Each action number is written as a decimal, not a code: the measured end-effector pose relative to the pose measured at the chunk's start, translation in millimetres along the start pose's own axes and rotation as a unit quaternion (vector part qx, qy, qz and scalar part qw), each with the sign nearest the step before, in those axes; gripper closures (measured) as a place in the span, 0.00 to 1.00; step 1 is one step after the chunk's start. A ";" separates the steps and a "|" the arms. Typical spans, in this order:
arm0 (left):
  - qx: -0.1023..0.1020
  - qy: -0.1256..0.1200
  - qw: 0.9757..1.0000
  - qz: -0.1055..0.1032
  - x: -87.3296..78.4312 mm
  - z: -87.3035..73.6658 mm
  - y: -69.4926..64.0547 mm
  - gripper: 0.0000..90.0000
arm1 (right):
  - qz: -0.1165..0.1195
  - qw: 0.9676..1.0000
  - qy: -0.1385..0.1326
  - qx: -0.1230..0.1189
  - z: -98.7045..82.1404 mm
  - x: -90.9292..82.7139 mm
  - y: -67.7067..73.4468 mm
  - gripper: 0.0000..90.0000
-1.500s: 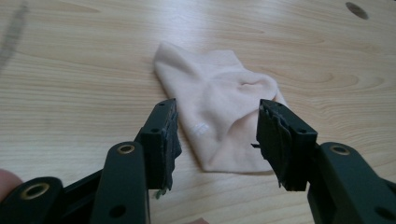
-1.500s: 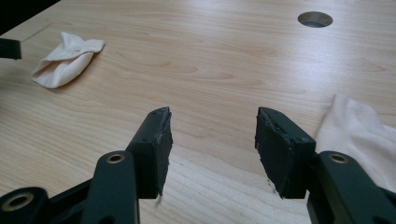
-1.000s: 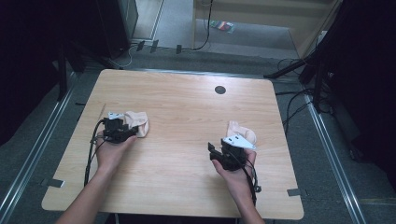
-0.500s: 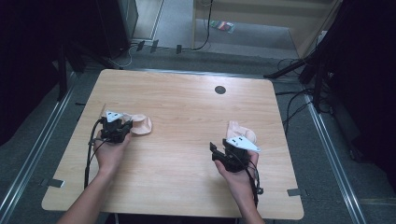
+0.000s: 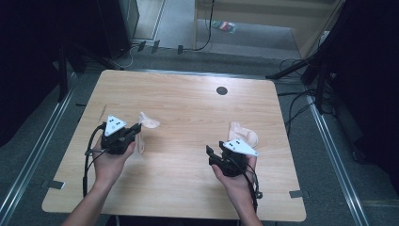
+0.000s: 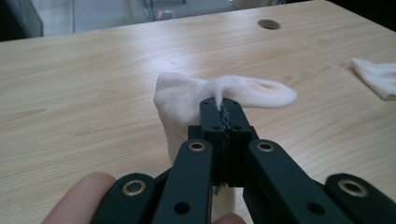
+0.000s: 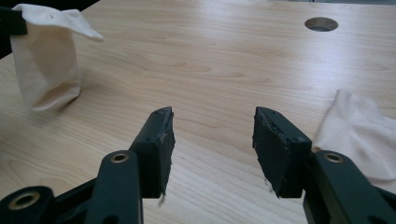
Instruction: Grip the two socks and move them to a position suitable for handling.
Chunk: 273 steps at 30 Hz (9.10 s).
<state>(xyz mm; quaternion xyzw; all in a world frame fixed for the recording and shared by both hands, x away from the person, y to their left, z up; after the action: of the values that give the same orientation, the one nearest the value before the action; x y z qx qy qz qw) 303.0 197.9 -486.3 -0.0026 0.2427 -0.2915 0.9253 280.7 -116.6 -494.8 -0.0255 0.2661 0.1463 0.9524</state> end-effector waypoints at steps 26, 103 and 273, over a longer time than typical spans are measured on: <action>0.036 0.002 0.995 -0.095 6.8 -14.2 -79.7 1.00 | 0.060 0.998 0.015 -0.031 -14.4 7.0 45.2 0.54; -0.020 0.118 0.972 -0.203 37.1 -69.6 -89.4 0.66 | -0.053 0.993 0.093 -0.043 -66.8 -2.9 -26.9 0.98; -0.059 0.046 0.989 -0.130 -2.2 -72.6 -28.8 0.63 | 0.080 0.995 0.056 -0.029 -48.8 7.0 80.9 0.96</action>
<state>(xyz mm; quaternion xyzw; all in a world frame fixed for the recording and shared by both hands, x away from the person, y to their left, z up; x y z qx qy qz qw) 253.2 185.1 -545.2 -0.0757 0.2995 -0.3946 0.8654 238.3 -43.6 -537.9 -0.0396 0.3159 0.2280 0.9201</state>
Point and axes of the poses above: each handheld gripper's, and its own axes: x roughly forward along the jaws, z roughly out of its top, y roughly to its left, the point moved 3 cm from there along x, roughly forward along the jaws, and after that the axes turned 12 degrees about -z, right-handed, at the moved point
